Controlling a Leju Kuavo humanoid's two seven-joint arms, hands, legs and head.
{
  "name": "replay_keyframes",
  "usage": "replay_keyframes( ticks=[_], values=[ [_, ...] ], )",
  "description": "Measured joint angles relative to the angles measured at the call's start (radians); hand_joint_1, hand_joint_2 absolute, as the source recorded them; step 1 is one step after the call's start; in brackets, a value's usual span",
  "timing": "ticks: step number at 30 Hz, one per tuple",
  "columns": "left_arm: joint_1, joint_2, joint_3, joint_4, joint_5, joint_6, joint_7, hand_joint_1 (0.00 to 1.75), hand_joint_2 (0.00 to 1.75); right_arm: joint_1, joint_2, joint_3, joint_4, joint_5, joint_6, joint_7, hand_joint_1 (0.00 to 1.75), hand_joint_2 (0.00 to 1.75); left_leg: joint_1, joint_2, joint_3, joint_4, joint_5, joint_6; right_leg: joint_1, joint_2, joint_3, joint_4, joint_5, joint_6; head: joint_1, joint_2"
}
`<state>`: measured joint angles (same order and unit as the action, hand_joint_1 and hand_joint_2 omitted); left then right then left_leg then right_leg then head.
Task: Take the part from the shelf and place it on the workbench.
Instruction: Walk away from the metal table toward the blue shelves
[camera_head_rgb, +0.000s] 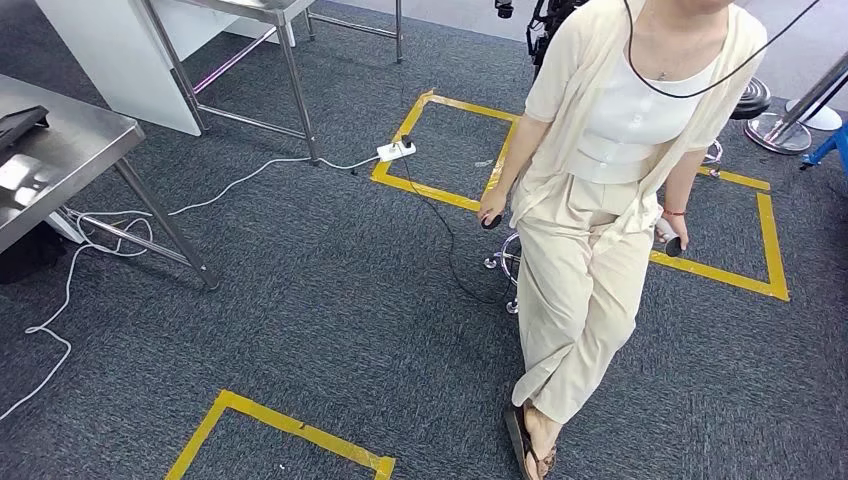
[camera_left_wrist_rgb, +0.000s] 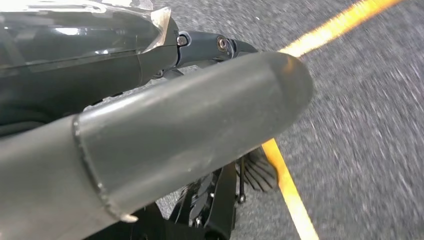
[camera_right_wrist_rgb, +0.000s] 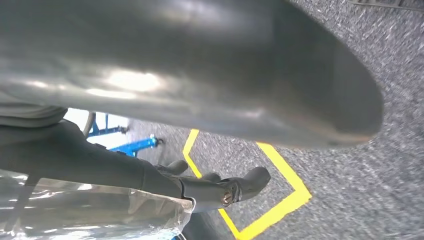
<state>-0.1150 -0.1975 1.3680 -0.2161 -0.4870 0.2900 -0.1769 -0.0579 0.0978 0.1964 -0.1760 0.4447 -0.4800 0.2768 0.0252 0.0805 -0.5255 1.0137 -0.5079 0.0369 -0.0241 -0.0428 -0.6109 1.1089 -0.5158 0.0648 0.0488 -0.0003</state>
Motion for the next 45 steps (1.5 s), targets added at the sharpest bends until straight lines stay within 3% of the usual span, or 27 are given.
replay_keyframes(
  ticks=[2, 4, 5, 7, 9, 11, 12, 13, 14, 16, 18, 20, 22, 24, 26, 27, 28, 31, 33, 35, 36, 38, 40, 41, 42, 43, 45],
  values=[
    [0.008, 0.004, -0.009, -0.001, -0.018, -0.031, -0.01, 0.0, 0.0, 0.0, 0.003, -0.009, 0.0, -0.019, -0.016, -0.01, 0.0, 0.0, -0.004, 0.019, 0.01, 0.0, -0.008, -0.014, 0.008, -0.04, 0.048, -0.094, 0.031, -0.007, 0.005, 0.0],
    [0.013, 0.006, -0.019, -0.002, -0.028, -0.05, -0.02, 0.0, 0.0, 0.004, 0.007, -0.021, 0.0, -0.033, -0.027, -0.023, 0.0, 0.0, -0.004, 0.041, 0.023, -0.005, -0.015, -0.027, 0.017, -0.028, 0.049, -0.104, 0.037, -0.021, 0.006, 0.0],
    [0.014, 0.006, -0.022, -0.003, -0.03, -0.054, -0.023, 0.0, 0.0, 0.008, 0.008, -0.025, 0.0, -0.037, -0.029, -0.026, 0.0, 0.0, -0.001, 0.041, 0.027, -0.005, -0.019, -0.033, 0.01, -0.015, 0.051, -0.106, 0.039, -0.028, 0.005, 0.0],
    [0.016, 0.006, -0.027, -0.004, -0.031, -0.059, -0.025, 0.0, 0.0, 0.012, 0.01, -0.03, 0.0, -0.04, -0.032, -0.028, 0.0, 0.0, 0.004, 0.001, 0.018, 0.029, -0.051, -0.041, -0.001, 0.008, 0.057, -0.111, 0.045, -0.044, -0.001, 0.0],
    [0.022, 0.007, -0.031, -0.005, -0.032, -0.059, -0.026, 0.0, 0.0, 0.014, 0.012, -0.036, 0.0, -0.042, -0.035, -0.029, 0.0, 0.0, 0.006, -0.059, -0.034, 0.145, -0.121, -0.04, -0.001, 0.031, 0.059, -0.113, 0.049, -0.058, -0.008, 0.0],
    [0.03, 0.007, -0.032, -0.006, -0.035, -0.059, -0.026, 0.0, 0.0, 0.015, 0.015, -0.04, 0.0, -0.043, -0.035, -0.029, 0.0, 0.0, 0.005, -0.08, -0.098, 0.272, -0.169, -0.038, 0.005, 0.059, 0.058, -0.112, 0.05, -0.063, -0.009, 0.0],
    [0.032, 0.007, -0.033, -0.006, -0.036, -0.059, -0.027, 0.0, 0.0, 0.016, 0.016, -0.042, 0.0, -0.043, -0.036, -0.03, 0.0, 0.0, 0.005, -0.083, -0.114, 0.295, -0.164, -0.038, 0.007, 0.075, 0.059, -0.111, 0.049, -0.063, -0.009, 0.0],
    [0.033, 0.007, -0.036, -0.006, -0.038, -0.059, -0.027, 0.0, 0.0, 0.017, 0.016, -0.042, 0.0, -0.044, -0.036, -0.03, 0.0, 0.0, 0.006, -0.085, -0.112, 0.275, -0.137, -0.037, 0.008, 0.09, 0.06, -0.11, 0.049, -0.063, -0.009, 0.0],
    [0.034, 0.008, -0.038, -0.006, -0.041, -0.061, -0.027, 0.0, 0.0, 0.018, 0.016, -0.044, 0.0, -0.047, -0.037, -0.031, 0.0, 0.0, 0.008, -0.091, -0.093, 0.222, -0.096, -0.036, 0.008, 0.105, 0.062, -0.108, 0.049, -0.062, -0.009, 0.0],
    [0.035, 0.007, -0.045, -0.006, -0.055, -0.069, -0.027, 0.0, 0.0, 0.017, 0.016, -0.051, 0.0, -0.058, -0.04, -0.036, 0.0, 0.0, 0.015, -0.137, -0.048, 0.096, -0.027, -0.036, 0.011, 0.133, 0.057, -0.097, 0.045, -0.057, -0.01, 0.0],
    [0.035, 0.006, -0.052, -0.006, -0.071, -0.078, -0.027, 0.0, 0.0, 0.017, 0.013, -0.062, 0.0, -0.07, -0.042, -0.043, 0.0, 0.0, 0.015, -0.166, -0.031, 0.042, -0.009, -0.034, 0.016, 0.154, 0.041, -0.088, 0.042, -0.045, -0.01, 0.0],
    [0.035, 0.006, -0.064, -0.006, -0.084, -0.086, -0.025, 0.0, 0.0, 0.022, 0.009, -0.073, 0.0, -0.08, -0.044, -0.047, 0.0, 0.0, 0.007, -0.146, -0.03, 0.038, -0.006, -0.021, 0.016, 0.169, 0.029, -0.088, 0.044, -0.032, -0.009, 0.0],
    [0.035, 0.006, -0.074, -0.006, -0.093, -0.091, -0.023, 0.0, 0.0, 0.028, 0.006, -0.083, 0.0, -0.086, -0.048, -0.05, 0.0, 0.0, 0.003, -0.122, -0.027, 0.028, 0.002, -0.002, 0.015, 0.135, 0.009, -0.055, 0.028, -0.027, -0.008, 0.0],
    [0.039, 0.007, -0.081, -0.006, -0.098, -0.091, -0.019, 0.0, 0.0, 0.029, 0.005, -0.091, 0.0, -0.088, -0.053, -0.055, 0.0, 0.0, 0.001, -0.093, -0.026, 0.021, 0.007, 0.01, 0.013, 0.078, -0.045, 0.051, -0.024, -0.033, -0.003, 0.0],
    [0.045, 0.008, -0.087, -0.006, -0.099, -0.09, -0.015, 0.0, 0.0, 0.03, 0.004, -0.096, 0.001, -0.089, -0.056, -0.059, 0.0, 0.0, -0.002, -0.061, -0.028, 0.021, 0.006, 0.012, 0.011, 0.059, -0.106, 0.171, -0.072, -0.032, 0.0, 0.0],
    [0.046, 0.008, -0.089, -0.006, -0.1, -0.089, -0.014, 0.0, 0.0, 0.032, 0.004, -0.098, 0.001, -0.089, -0.057, -0.061, 0.0, 0.0, -0.004, -0.046, -0.028, 0.021, 0.006, 0.011, 0.009, 0.056, -0.116, 0.194, -0.077, -0.026, 0.0, 0.0],
    [0.046, 0.008, -0.09, -0.006, -0.1, -0.089, -0.013, 0.0, 0.0, 0.033, 0.003, -0.1, 0.001, -0.09, -0.058, -0.061, 0.0, 0.0, -0.004, -0.033, -0.029, 0.021, 0.005, 0.011, 0.007, 0.052, -0.105, 0.178, -0.068, -0.018, 0.0, 0.0],
    [0.047, 0.008, -0.093, -0.006, -0.102, -0.088, -0.012, 0.0, 0.0, 0.035, 0.002, -0.103, 0.001, -0.091, -0.058, -0.061, 0.0, 0.0, -0.007, 0.0, -0.023, 0.021, 0.0, 0.002, 0.007, 0.0, 0.009, -0.022, 0.0, -0.001, 0.0, 0.0],
    [0.047, 0.008, -0.096, -0.006, -0.103, -0.088, -0.012, 0.0, 0.0, 0.033, 0.002, -0.105, 0.001, -0.091, -0.058, -0.061, 0.0, 0.0, -0.009, 0.018, -0.014, 0.02, -0.007, -0.012, 0.017, -0.029, 0.043, -0.089, 0.026, -0.011, -0.001, 0.0],
    [0.045, 0.008, -0.097, -0.006, -0.103, -0.087, -0.011, 0.0, 0.0, 0.034, 0.0, -0.108, 0.001, -0.091, -0.058, -0.062, 0.0, 0.0, -0.007, 0.038, -0.002, 0.015, -0.01, -0.026, 0.026, -0.014, 0.039, -0.091, 0.032, -0.029, -0.003, 0.0],
    [0.043, 0.008, -0.098, -0.006, -0.103, -0.087, -0.011, 0.0, 0.0, 0.035, 0.0, -0.109, 0.001, -0.091, -0.058, -0.062, 0.0, 0.0, -0.004, 0.035, 0.002, 0.018, -0.016, -0.033, 0.02, -0.003, 0.044, -0.095, 0.035, -0.037, -0.005, 0.0],
    [0.042, 0.008, -0.099, -0.006, -0.104, -0.087, -0.011, 0.0, 0.0, 0.036, -0.001, -0.112, 0.001, -0.091, -0.058, -0.062, 0.0, 0.0, 0.002, -0.008, -0.013, 0.069, -0.056, -0.039, 0.008, 0.019, 0.054, -0.104, 0.043, -0.055, -0.011, 0.0],
    [0.045, 0.008, -0.099, -0.006, -0.105, -0.087, -0.011, 0.0, 0.0, 0.036, 0.0, -0.114, 0.001, -0.092, -0.059, -0.062, 0.0, 0.0, 0.004, -0.065, -0.068, 0.193, -0.126, -0.04, 0.007, 0.042, 0.057, -0.106, 0.047, -0.066, -0.017, 0.0],
    [0.047, 0.008, -0.1, -0.006, -0.106, -0.087, -0.011, 0.0, 0.0, 0.036, 0.0, -0.115, 0.001, -0.093, -0.059, -0.062, 0.0, 0.0, 0.004, -0.077, -0.098, 0.254, -0.15, -0.04, 0.011, 0.055, 0.056, -0.105, 0.047, -0.067, -0.018, 0.0],
    [0.049, 0.008, -0.1, -0.006, -0.106, -0.087, -0.01, 0.0, 0.0, 0.037, 0.0, -0.115, 0.002, -0.093, -0.059, -0.062, 0.0, 0.0, 0.004, -0.082, -0.119, 0.289, -0.155, -0.039, 0.014, 0.069, 0.057, -0.105, 0.047, -0.068, -0.019, 0.0],
    [0.05, 0.008, -0.1, -0.006, -0.107, -0.087, -0.01, 0.0, 0.0, 0.037, 0.0, -0.115, 0.002, -0.093, -0.059, -0.062, 0.0, 0.0, 0.004, -0.083, -0.123, 0.286, -0.138, -0.037, 0.016, 0.084, 0.058, -0.104, 0.047, -0.068, -0.019, 0.0],
    [0.05, 0.008, -0.1, -0.006, -0.108, -0.087, -0.01, 0.0, 0.0, 0.037, 0.0, -0.115, 0.002, -0.093, -0.059, -0.062, 0.0, 0.0, 0.004, -0.097, -0.081, 0.177, -0.061, -0.03, 0.018, 0.113, 0.062, -0.102, 0.046, -0.067, -0.019, 0.0]
  ],
)
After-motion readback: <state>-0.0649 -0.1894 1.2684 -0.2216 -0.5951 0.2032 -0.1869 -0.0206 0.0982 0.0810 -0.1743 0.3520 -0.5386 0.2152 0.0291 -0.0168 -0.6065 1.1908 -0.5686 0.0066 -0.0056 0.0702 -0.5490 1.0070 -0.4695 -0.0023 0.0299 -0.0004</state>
